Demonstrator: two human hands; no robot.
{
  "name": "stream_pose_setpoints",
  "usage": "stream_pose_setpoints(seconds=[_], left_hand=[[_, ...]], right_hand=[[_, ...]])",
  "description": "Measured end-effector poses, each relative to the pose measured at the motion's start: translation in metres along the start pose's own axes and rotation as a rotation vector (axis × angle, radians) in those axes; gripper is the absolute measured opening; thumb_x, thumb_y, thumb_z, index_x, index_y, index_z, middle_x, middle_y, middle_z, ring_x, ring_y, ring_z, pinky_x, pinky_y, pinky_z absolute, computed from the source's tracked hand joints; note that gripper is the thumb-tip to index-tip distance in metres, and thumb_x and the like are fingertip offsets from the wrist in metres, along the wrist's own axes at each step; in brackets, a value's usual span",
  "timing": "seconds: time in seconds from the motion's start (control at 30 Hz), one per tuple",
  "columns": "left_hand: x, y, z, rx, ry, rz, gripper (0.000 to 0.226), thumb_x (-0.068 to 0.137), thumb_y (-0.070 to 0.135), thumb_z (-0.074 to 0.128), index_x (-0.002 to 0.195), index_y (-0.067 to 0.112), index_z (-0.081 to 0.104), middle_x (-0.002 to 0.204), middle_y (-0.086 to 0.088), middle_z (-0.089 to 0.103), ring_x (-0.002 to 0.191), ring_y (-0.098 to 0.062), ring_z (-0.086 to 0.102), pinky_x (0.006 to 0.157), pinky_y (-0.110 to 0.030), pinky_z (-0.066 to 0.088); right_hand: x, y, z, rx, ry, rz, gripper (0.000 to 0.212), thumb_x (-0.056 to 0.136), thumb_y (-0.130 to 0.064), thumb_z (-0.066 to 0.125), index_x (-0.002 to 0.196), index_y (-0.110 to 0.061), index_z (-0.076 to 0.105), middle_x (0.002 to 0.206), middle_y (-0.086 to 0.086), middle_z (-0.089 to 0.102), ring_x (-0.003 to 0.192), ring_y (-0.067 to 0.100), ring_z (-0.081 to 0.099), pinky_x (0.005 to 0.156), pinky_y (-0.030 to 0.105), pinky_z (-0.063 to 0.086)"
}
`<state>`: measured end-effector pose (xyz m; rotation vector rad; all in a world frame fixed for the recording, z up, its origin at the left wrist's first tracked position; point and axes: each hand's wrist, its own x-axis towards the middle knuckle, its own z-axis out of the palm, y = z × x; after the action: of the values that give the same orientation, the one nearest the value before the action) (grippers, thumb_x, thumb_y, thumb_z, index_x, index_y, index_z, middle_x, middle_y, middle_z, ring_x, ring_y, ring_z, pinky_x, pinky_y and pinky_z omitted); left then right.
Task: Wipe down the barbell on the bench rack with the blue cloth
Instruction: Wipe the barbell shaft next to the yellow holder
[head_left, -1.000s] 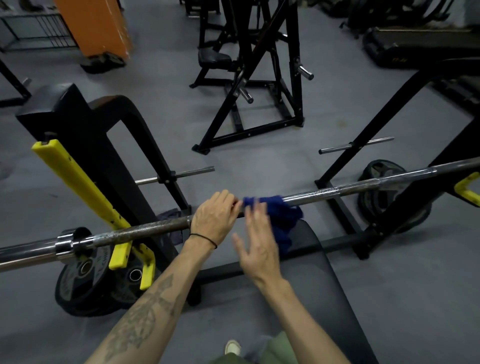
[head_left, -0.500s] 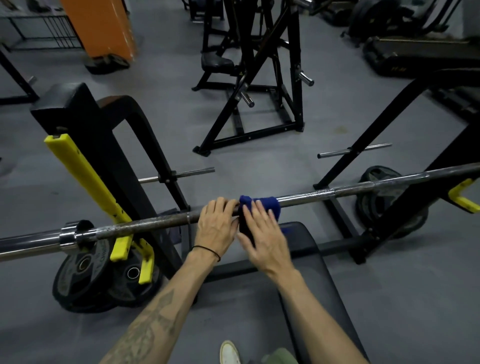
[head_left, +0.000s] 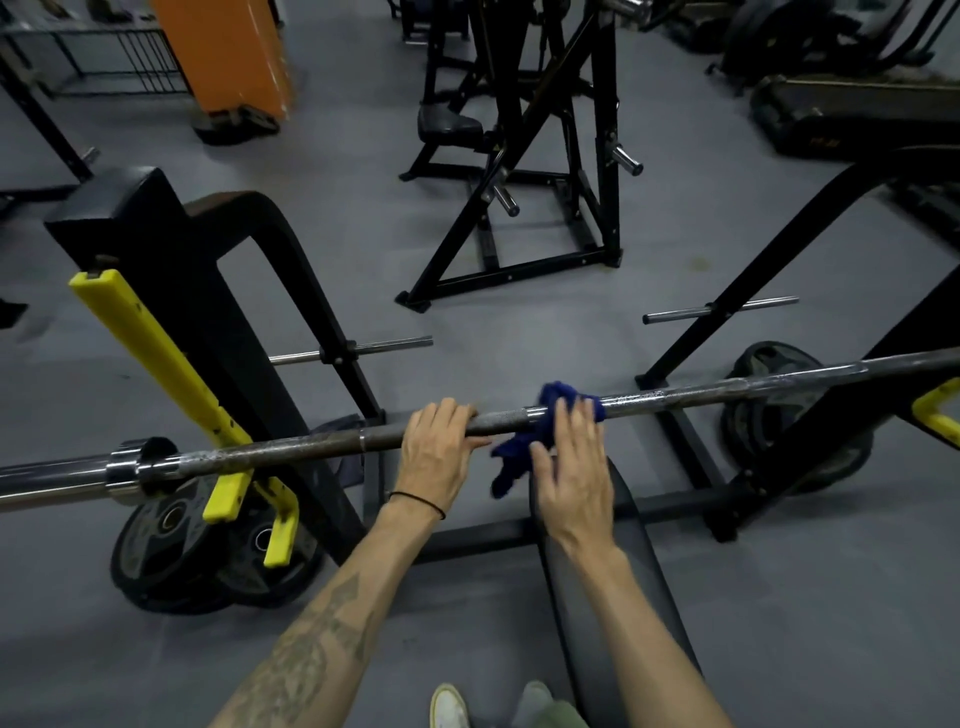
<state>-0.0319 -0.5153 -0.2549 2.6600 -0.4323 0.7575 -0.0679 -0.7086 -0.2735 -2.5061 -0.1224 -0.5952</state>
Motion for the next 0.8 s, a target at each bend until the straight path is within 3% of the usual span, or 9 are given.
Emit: stream_pose_setpoints(seconds=[0.1, 0.23, 0.33, 0.47, 0.53, 0.6, 0.67, 0.73, 0.8], left_hand=[[-0.001, -0.003, 0.003, 0.031, 0.013, 0.068, 0.031, 0.092, 0.034, 0.055, 0.105, 0.008, 0.066, 0.088, -0.006, 0.061, 0.077, -0.025, 0.053, 0.075, -0.035, 0.038], [0.004, -0.013, 0.002, 0.032, -0.023, 0.145, 0.028, 0.087, 0.023, 0.051, 0.104, 0.008, 0.068, 0.087, -0.007, 0.064, 0.073, -0.029, 0.06, 0.072, -0.037, 0.04], [0.015, -0.017, -0.01, 0.01, -0.19, 0.164, 0.041, 0.092, 0.041, 0.046, 0.106, 0.01, 0.069, 0.088, -0.007, 0.068, 0.075, -0.029, 0.063, 0.07, -0.04, 0.048], [0.053, -0.009, -0.036, -0.169, -0.687, -0.23, 0.042, 0.099, 0.054, 0.046, 0.112, 0.025, 0.072, 0.092, -0.004, 0.072, 0.087, -0.026, 0.067, 0.081, -0.04, 0.054], [0.066, -0.006, -0.044, -0.251, -0.821, -0.365, 0.035, 0.1, 0.054, 0.049, 0.102, 0.029, 0.074, 0.081, 0.0, 0.071, 0.083, -0.023, 0.067, 0.081, -0.041, 0.055], [0.062, 0.0, -0.042, -0.184, -0.791, -0.343, 0.035, 0.101, 0.051, 0.045, 0.104, 0.031, 0.073, 0.087, 0.001, 0.073, 0.088, -0.023, 0.068, 0.084, -0.041, 0.054], [0.042, 0.01, -0.034, -0.009, -0.589, -0.239, 0.048, 0.103, 0.05, 0.031, 0.122, 0.028, 0.069, 0.104, -0.002, 0.072, 0.1, -0.026, 0.066, 0.089, -0.04, 0.049], [0.018, 0.023, -0.027, 0.077, -0.412, -0.174, 0.06, 0.098, 0.047, 0.021, 0.133, 0.021, 0.062, 0.108, -0.003, 0.067, 0.102, -0.028, 0.063, 0.095, -0.042, 0.043], [0.002, 0.031, -0.015, 0.117, -0.268, -0.169, 0.05, 0.099, 0.037, 0.033, 0.138, 0.016, 0.057, 0.113, -0.002, 0.063, 0.108, -0.024, 0.058, 0.109, -0.045, 0.037]], right_hand=[[-0.001, -0.037, 0.013, 0.138, -0.008, 0.136, 0.075, 0.108, -0.059, 0.026, 0.162, -0.007, 0.024, 0.172, 0.009, 0.013, 0.161, 0.023, 0.002, 0.128, 0.051, 0.016], [-0.012, -0.046, 0.015, 0.054, -0.25, -0.247, 0.075, 0.108, -0.059, 0.03, 0.163, -0.01, 0.024, 0.173, 0.008, 0.011, 0.16, 0.021, 0.006, 0.129, 0.042, 0.015], [0.001, 0.006, -0.003, -0.066, -0.155, -0.289, 0.07, 0.109, -0.056, 0.029, 0.16, -0.01, 0.034, 0.17, 0.009, 0.021, 0.158, 0.022, 0.017, 0.125, 0.046, 0.024], [0.003, 0.002, -0.013, 0.098, -0.052, 0.105, 0.077, 0.107, -0.062, 0.022, 0.163, -0.009, 0.025, 0.172, 0.007, 0.015, 0.16, 0.02, 0.005, 0.128, 0.05, 0.017], [0.0, -0.035, -0.004, 0.169, -0.17, 0.073, 0.08, 0.106, -0.066, 0.021, 0.164, -0.011, 0.019, 0.173, 0.005, 0.006, 0.16, 0.017, -0.004, 0.13, 0.044, 0.01], [-0.007, -0.043, 0.0, 0.118, -0.307, -0.124, 0.078, 0.107, -0.063, 0.024, 0.165, -0.013, 0.014, 0.174, 0.003, 0.001, 0.16, 0.015, -0.006, 0.13, 0.04, 0.006], [-0.001, -0.015, -0.005, 0.032, -0.262, -0.282, 0.072, 0.109, -0.057, 0.029, 0.164, -0.012, 0.022, 0.173, 0.006, 0.011, 0.16, 0.017, 0.003, 0.129, 0.043, 0.016], [0.007, 0.013, -0.014, 0.03, -0.121, -0.176, 0.068, 0.11, -0.054, 0.026, 0.162, -0.011, 0.027, 0.171, 0.006, 0.017, 0.16, 0.019, 0.01, 0.126, 0.048, 0.023], [0.01, 0.009, -0.016, 0.123, -0.084, 0.075, 0.068, 0.109, -0.055, 0.023, 0.163, -0.014, 0.02, 0.171, 0.003, 0.011, 0.16, 0.016, 0.001, 0.128, 0.05, 0.017]])
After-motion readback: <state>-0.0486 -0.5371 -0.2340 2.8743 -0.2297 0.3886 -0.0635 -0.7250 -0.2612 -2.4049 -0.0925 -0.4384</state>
